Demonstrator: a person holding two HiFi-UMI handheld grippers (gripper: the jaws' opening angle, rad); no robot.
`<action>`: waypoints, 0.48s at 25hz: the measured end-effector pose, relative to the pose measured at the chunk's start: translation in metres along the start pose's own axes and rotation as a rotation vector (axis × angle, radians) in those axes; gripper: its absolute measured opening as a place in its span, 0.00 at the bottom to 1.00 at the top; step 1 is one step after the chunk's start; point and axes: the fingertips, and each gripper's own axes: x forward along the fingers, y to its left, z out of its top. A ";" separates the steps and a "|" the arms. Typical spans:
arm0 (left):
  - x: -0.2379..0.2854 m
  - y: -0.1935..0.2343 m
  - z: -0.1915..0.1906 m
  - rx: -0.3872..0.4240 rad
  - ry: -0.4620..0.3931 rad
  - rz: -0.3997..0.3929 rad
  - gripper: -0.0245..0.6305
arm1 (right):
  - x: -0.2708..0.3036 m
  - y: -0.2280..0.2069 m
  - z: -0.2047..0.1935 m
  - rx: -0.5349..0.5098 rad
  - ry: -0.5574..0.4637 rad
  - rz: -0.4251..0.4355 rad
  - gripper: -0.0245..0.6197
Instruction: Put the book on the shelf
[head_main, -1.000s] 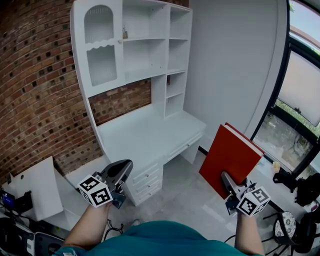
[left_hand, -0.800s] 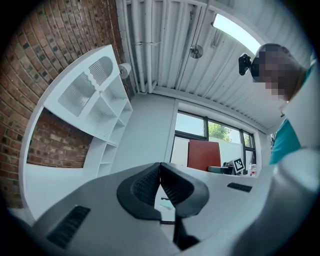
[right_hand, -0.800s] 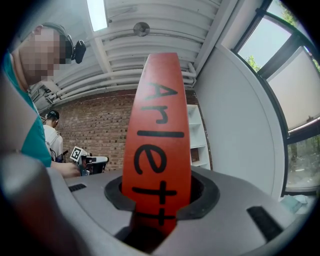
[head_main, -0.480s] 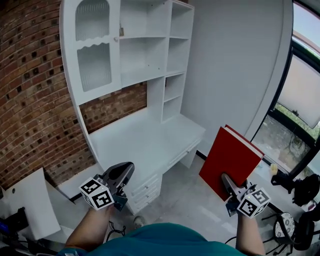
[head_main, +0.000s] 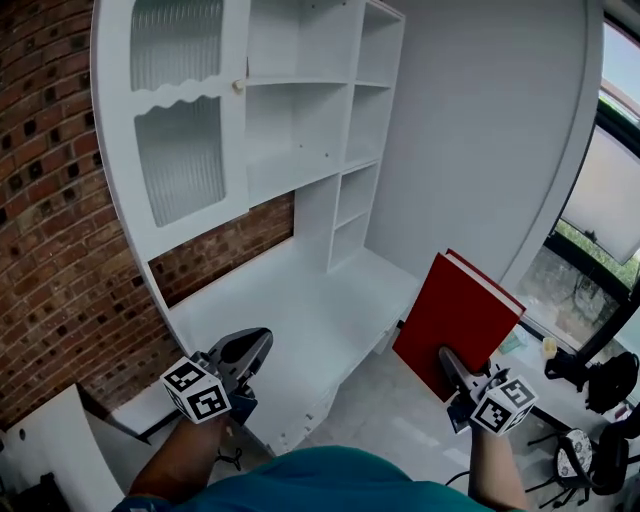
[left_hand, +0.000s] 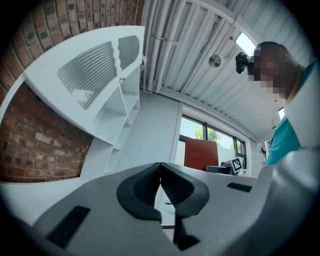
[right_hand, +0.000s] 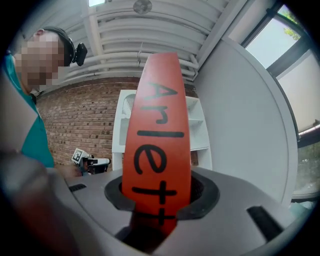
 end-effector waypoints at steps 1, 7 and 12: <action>0.002 0.012 0.003 0.001 0.001 -0.003 0.06 | 0.013 -0.001 0.000 0.001 -0.003 -0.001 0.31; 0.015 0.065 0.015 0.008 0.018 -0.018 0.06 | 0.075 -0.007 -0.001 0.009 0.004 -0.009 0.31; 0.026 0.096 0.020 0.005 0.024 -0.013 0.06 | 0.113 -0.016 -0.004 0.018 0.011 0.000 0.31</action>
